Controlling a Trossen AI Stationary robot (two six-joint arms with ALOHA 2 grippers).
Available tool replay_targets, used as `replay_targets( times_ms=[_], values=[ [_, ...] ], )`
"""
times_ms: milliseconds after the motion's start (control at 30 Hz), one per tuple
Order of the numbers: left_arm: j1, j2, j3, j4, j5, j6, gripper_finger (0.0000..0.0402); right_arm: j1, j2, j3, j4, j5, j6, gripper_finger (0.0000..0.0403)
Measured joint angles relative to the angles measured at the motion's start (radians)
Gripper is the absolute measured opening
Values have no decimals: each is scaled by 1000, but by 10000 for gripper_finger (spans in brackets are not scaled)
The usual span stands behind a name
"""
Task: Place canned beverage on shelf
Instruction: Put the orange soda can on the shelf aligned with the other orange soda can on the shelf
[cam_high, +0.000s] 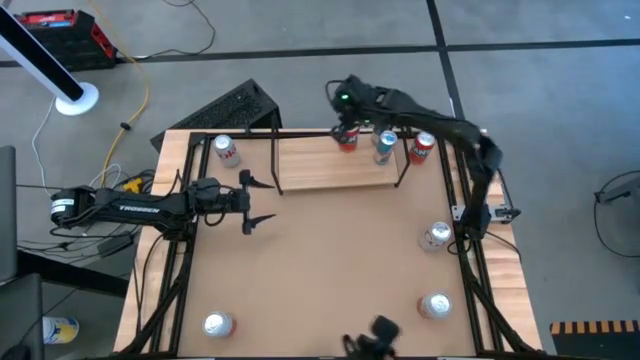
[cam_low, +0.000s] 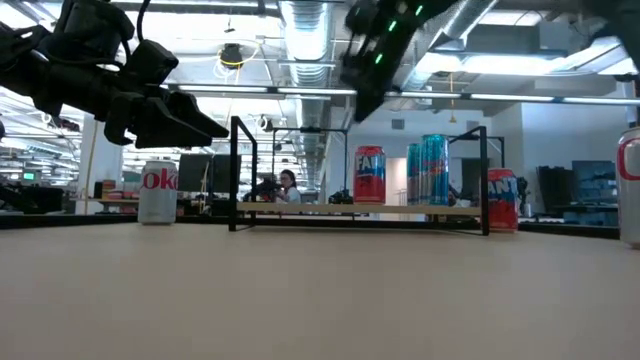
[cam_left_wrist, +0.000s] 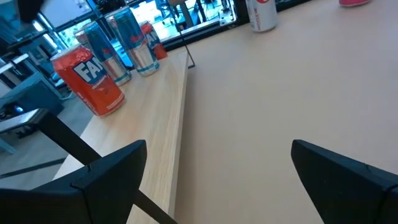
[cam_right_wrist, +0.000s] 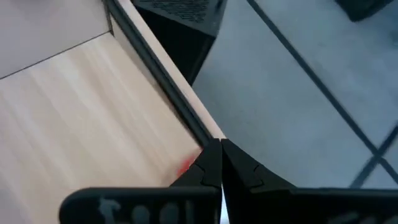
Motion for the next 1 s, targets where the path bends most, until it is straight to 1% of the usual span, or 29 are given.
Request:
replay_targets(
  times_ms=[100,200,267,333,433,500,567,633,733,833,1000],
  values=[
    [0,0,0,-16,2,-2,384,-14,-101,-3,-80,75,53,22],
    [0,0,0,-29,3,-11,384,-59,-218,-39,-168,155,123,22],
    [0,0,0,-29,3,-24,384,-109,-296,-85,-236,189,183,25],
    [0,0,0,-29,3,-40,384,-170,-365,-164,-274,196,239,29],
    [0,0,0,-29,5,-58,384,-266,-460,-326,-264,148,301,34],
    [0,0,0,-29,5,-69,384,-327,-520,-424,-230,67,318,40],
    [0,0,0,-29,5,-71,384,-381,-567,-506,-210,1,325,52],
    [0,0,0,-28,6,-76,384,-425,-596,-567,-200,-32,337,68],
    [0,0,0,-26,6,-77,384,-453,-623,-607,-152,-92,326,99],
    [0,0,0,-18,5,-77,384,-468,-625,-613,-127,-176,330,142],
    [0,0,0,-10,5,-76,384,-488,-588,-615,-137,-188,331,232]
  ],
)
